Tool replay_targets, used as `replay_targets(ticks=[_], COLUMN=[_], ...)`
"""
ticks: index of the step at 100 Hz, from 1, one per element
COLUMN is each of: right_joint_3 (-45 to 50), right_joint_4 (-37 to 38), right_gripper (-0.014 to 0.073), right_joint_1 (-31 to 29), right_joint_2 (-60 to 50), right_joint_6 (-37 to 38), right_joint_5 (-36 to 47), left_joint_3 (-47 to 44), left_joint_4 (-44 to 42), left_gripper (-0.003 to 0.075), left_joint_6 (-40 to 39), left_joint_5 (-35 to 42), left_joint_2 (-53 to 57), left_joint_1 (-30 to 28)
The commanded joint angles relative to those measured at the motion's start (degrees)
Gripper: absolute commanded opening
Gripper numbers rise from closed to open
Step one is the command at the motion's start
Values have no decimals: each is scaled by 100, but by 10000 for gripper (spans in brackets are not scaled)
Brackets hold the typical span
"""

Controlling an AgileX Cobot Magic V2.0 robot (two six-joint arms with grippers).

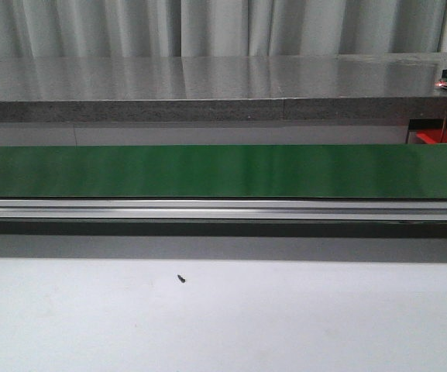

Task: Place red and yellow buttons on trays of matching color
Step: 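Grasp the red-capped button with the left gripper and lift it, then place the red button on the belt and open the left gripper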

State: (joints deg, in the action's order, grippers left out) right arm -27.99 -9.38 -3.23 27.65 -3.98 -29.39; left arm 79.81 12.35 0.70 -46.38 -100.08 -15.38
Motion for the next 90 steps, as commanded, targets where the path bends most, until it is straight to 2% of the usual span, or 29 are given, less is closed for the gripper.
replay_targets(ticks=[1,11,18,28,52,90], right_joint_3=[-156,-156,-156,-156,-156,-156], right_joint_4=[-41,-41,-41,-41,-41,-65], right_gripper=[-123,-123,-123,-123,-123,-123], right_joint_1=[16,16,16,16,16,16], right_joint_2=[5,5,5,5,5,5], right_joint_6=[-41,-41,-41,-41,-41,-41], right_joint_5=[447,447,447,447,447,447], left_joint_3=[139,139,139,139,139,139], left_joint_4=[130,215,390,655,645,484], left_gripper=[337,456,497,496,495,495], left_joint_6=[88,130,356,495,495,495], left_joint_5=[263,263,242,254,408,376], left_joint_2=[273,273,283,375,818,838], left_joint_1=[26,26,26,26,-60,-977])
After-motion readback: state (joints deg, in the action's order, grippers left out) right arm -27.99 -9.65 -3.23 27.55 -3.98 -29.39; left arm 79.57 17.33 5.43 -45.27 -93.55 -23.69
